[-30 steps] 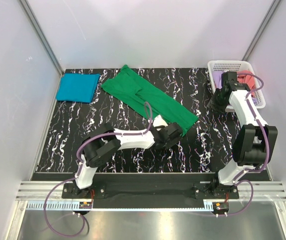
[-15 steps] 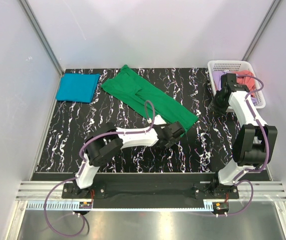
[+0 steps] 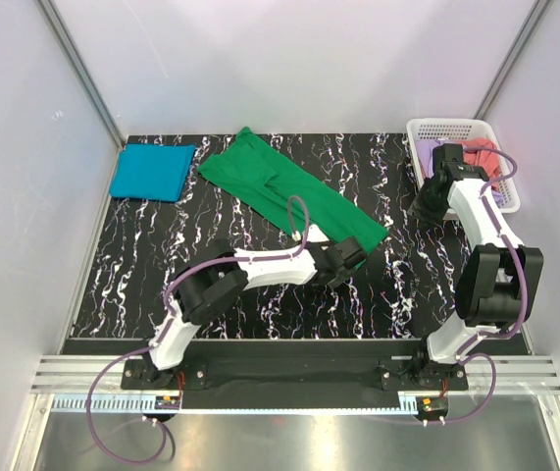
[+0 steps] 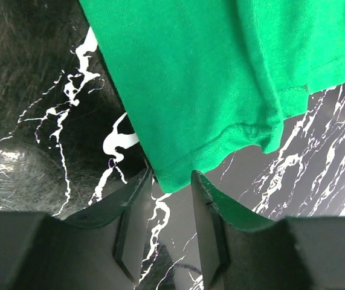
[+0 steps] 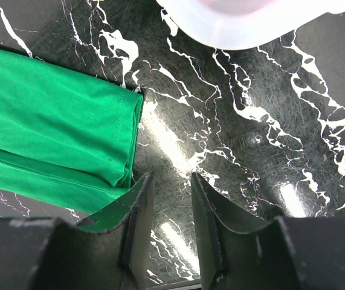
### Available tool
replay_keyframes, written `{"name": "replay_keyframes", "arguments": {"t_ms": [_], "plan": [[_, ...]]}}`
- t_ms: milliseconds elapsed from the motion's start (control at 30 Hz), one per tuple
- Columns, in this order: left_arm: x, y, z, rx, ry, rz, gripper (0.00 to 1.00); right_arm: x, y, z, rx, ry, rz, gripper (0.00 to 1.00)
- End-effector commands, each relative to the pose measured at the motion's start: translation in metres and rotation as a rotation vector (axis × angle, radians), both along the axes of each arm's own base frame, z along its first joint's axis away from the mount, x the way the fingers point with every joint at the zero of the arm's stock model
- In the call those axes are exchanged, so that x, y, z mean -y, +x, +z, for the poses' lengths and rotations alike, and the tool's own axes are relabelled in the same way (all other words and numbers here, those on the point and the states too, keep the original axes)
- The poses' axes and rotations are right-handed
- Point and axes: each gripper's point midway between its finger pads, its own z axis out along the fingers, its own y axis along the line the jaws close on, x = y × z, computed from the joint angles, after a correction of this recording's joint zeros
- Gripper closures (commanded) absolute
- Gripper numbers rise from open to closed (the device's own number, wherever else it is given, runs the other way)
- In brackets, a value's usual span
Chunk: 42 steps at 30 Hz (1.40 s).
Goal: Fold and stack the t-shirts
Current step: Fold the tshirt
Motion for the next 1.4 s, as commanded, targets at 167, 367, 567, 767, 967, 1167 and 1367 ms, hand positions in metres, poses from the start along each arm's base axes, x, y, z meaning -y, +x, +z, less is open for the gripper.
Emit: {"name": "replay_keyframes", "arguments": {"t_ms": [167,367,567,767,967,1167,1367], "plan": [[-0.011,-0.002,-0.01,-0.038,0.08,0.024,0.75,0.003,-0.001,0.019,0.057,-0.03,-0.018,0.62],[-0.011,-0.006,-0.009,-0.048,0.067,0.012,0.96,-0.017,0.002,0.016,0.079,0.071,0.045,0.61],[-0.028,-0.023,-0.002,-0.06,0.054,-0.02,1.0,-0.043,-0.008,0.001,0.066,0.205,0.107,0.58],[-0.046,-0.039,0.01,-0.025,0.026,-0.038,1.0,-0.059,-0.023,-0.008,0.052,0.285,0.152,0.55],[-0.07,-0.055,0.012,-0.04,0.055,-0.054,1.0,-0.082,-0.034,-0.015,0.026,0.386,0.226,0.54],[-0.103,-0.076,0.029,-0.024,0.011,-0.058,1.0,-0.089,-0.061,-0.025,-0.042,0.376,0.236,0.53],[-0.12,-0.106,0.041,-0.019,-0.019,-0.093,1.0,-0.101,-0.101,-0.039,-0.106,0.457,0.202,0.53]]}}
